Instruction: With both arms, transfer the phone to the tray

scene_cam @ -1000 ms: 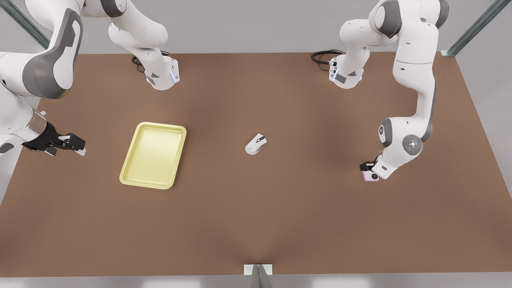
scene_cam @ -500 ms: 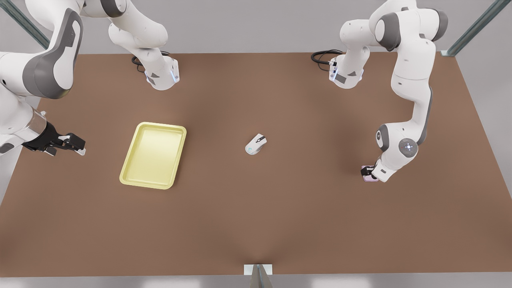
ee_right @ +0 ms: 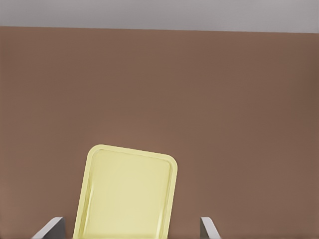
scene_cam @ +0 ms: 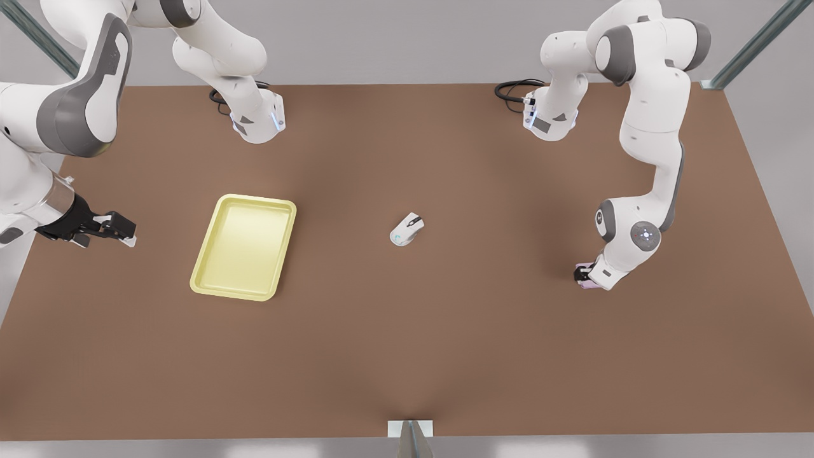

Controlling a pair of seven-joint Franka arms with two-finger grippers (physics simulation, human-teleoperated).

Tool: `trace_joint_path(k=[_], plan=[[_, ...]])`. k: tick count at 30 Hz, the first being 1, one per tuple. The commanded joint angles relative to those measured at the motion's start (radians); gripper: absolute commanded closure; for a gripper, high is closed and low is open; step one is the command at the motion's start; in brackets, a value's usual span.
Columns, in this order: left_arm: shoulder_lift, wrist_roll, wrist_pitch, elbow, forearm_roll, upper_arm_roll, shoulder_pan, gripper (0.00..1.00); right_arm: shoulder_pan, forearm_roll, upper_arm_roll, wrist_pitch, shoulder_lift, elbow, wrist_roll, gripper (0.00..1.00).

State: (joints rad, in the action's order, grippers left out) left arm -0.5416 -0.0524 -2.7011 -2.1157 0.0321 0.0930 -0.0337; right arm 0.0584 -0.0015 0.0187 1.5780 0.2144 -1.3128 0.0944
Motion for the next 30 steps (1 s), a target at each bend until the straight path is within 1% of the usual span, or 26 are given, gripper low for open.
trace_joint_path(k=[1, 2, 6, 7, 14, 16, 18, 21, 25, 26, 28, 30], plan=[[-0.001, -0.015, -0.003, 0.0, -0.001, -0.001, 0.0, 0.15, 0.0, 0.001, 0.0, 0.0, -0.001, 0.001, 0.002, 0.0], [-0.001, -0.015, -0.003, 0.0, -0.001, -0.001, 0.0, 0.17, 0.0, 0.001, 0.0, 0.0, -0.001, 0.0, 0.002, 0.0], [-0.003, -0.015, -0.003, 0.0, -0.001, -0.001, 0.0, 0.18, 0.0, 0.001, 0.0, 0.0, -0.001, 0.0, 0.002, 0.0], [-0.001, -0.015, -0.002, 0.002, -0.001, 0.001, 0.0, 0.19, 0.0, 0.001, 0.0, 0.0, -0.001, 0.0, 0.002, 0.0], [0.014, -0.009, 0.01, 0.007, -0.001, -0.003, -0.005, 0.2, 0.0, 0.0, 0.001, -0.001, -0.001, 0.001, 0.002, 0.0], [0.028, -0.004, 0.053, 0.025, 0.0, -0.012, -0.011, 0.2, 0.0, 0.0, 0.0, 0.0, -0.001, 0.001, 0.002, 0.0], [0.035, 0.072, 0.127, 0.074, 0.0, -0.013, -0.072, 0.2, 0.0, 0.001, 0.001, 0.0, -0.001, 0.0, 0.002, 0.0], [0.043, 0.258, 0.245, 0.149, 0.0, -0.013, -0.204, 0.2, 0.0, 0.001, 0.001, 0.0, -0.001, 0.001, 0.002, 0.0], [0.023, 0.545, 0.431, 0.296, 0.0, -0.013, -0.397, 0.2, 0.0, 0.003, 0.001, 0.0, -0.001, 0.0, 0.001, 0.0], [0.008, 0.614, 0.472, 0.344, 0.0, -0.013, -0.442, 0.2, 0.0, 0.003, 0.001, 0.0, -0.001, 0.0, 0.001, 0.0], [-0.069, 0.772, 0.598, 0.51, 0.0, -0.013, -0.537, 0.2, 0.0, 0.003, 0.001, 0.0, -0.001, 0.0, 0.002, 0.0], [-0.144, 0.907, 0.636, 0.643, 0.038, -0.013, -0.629, 0.2, 0.0, 0.003, 0.001, 0.0, -0.001, 0.0, 0.002, 0.0]])
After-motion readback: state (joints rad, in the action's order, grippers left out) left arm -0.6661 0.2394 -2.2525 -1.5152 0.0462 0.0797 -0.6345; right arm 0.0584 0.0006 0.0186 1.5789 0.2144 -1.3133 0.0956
